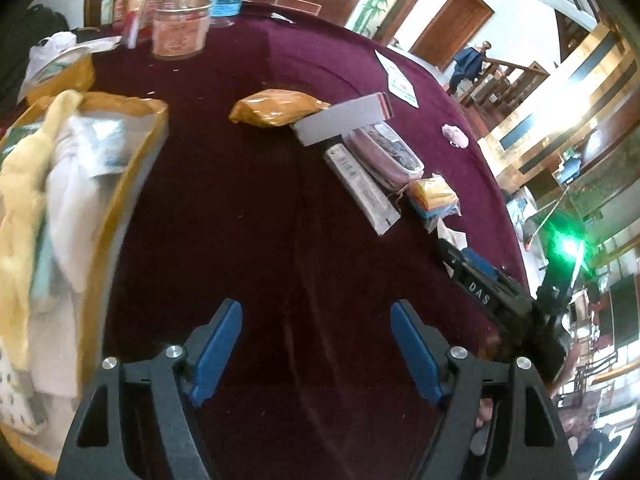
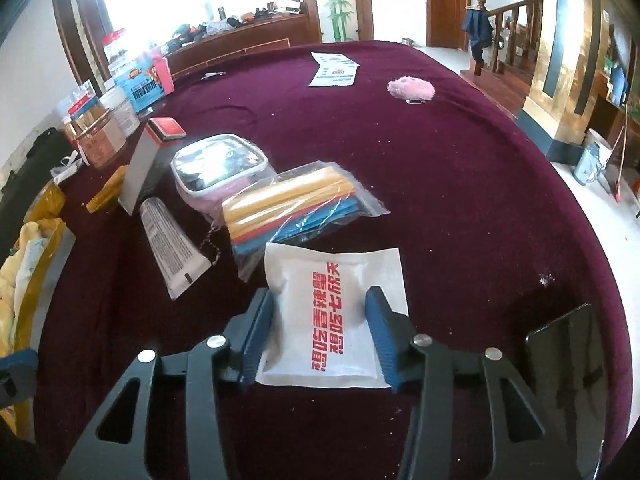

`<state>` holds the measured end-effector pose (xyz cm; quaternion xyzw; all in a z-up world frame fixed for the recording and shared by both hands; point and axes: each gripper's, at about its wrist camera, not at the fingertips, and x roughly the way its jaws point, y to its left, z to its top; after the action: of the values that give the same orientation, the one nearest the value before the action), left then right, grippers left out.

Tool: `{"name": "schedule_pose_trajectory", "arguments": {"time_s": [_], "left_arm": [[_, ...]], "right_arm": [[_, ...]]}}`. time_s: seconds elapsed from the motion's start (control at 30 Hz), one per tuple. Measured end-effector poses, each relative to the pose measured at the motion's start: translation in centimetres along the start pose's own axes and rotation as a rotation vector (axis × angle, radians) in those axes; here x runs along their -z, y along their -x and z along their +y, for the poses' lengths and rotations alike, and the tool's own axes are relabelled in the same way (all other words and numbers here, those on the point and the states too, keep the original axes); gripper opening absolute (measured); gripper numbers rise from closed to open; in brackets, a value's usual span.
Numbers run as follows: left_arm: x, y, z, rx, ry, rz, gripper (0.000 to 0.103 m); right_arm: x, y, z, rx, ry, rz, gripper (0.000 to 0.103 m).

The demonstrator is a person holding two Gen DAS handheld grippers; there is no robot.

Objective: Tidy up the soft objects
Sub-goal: 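Grasp the white red-printed bag with the right tool while the left tool grasps the hand-cream tube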

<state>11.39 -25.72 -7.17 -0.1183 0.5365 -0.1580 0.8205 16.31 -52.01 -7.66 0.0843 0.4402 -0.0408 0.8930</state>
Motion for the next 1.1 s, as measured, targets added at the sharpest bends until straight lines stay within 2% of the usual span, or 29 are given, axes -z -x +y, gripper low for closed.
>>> {"name": "schedule_pose_trajectory", "arguments": {"time_s": [0.2, 0.3, 0.33, 0.43, 0.53, 0.63, 0.73, 0.9, 0.93, 0.97, 1.0, 1.03, 1.1], "left_arm": [[-3.2, -3.4, -2.1, 0.014, 0.002, 0.063, 0.08], [-4.7, -5.3, -2.4, -0.029, 0.025, 0.095, 0.08], [-5.2, -5.8, -2.4, -0.029, 0.039, 0.104, 0.08], [-6.6, -7.2, -2.6, -0.049, 0.074, 0.11, 0.08], [-8.1, -8.7, -3.3, -0.106, 0.085, 0.121, 0.08], [-9.3, -9.6, -3.7, -0.162, 0.094, 0.107, 0.08], [-9.8, -9.8, -3.3, -0.184, 0.148, 0.084, 0.08], [-10.4, -11.2, -4.9, -0.346, 0.09, 0.062, 0.08], [-10.1, -11.4, -5.4, -0.385, 0.067, 0.054, 0.078], [-9.8, -11.2, -5.5, -0.409, 0.048, 0.048, 0.069], [-9.4, -10.8, -5.3, -0.41, 0.031, 0.036, 0.061], [-9.2, -10.6, -5.1, -0.402, 0.016, 0.034, 0.058], [-8.8, -9.8, -4.3, -0.376, -0.037, 0.035, 0.041]], "right_arm": [[0.0, 0.3, -0.6, -0.042, -0.024, -0.009, 0.033], [0.0, 1.0, -0.8, -0.088, -0.037, -0.032, 0.019], [0.0, 1.4, -0.8, -0.099, -0.04, -0.048, 0.018], [-0.1, 1.5, -1.1, -0.125, -0.056, -0.048, 0.018], [-0.1, 1.6, -1.3, -0.138, -0.07, -0.047, 0.017], [0.0, 1.5, -1.3, -0.14, -0.072, -0.046, 0.017], [0.0, 1.5, -1.3, -0.146, -0.075, -0.043, 0.018], [0.0, 1.3, -1.2, -0.138, -0.066, -0.044, 0.018], [0.0, 1.3, -1.1, -0.136, -0.063, -0.044, 0.018], [0.0, 1.3, -1.1, -0.136, -0.063, -0.045, 0.018], [0.0, 1.3, -1.2, -0.138, -0.065, -0.045, 0.018], [0.0, 1.3, -1.2, -0.141, -0.068, -0.045, 0.018], [0.0, 1.3, -1.2, -0.142, -0.069, -0.045, 0.018]]}}
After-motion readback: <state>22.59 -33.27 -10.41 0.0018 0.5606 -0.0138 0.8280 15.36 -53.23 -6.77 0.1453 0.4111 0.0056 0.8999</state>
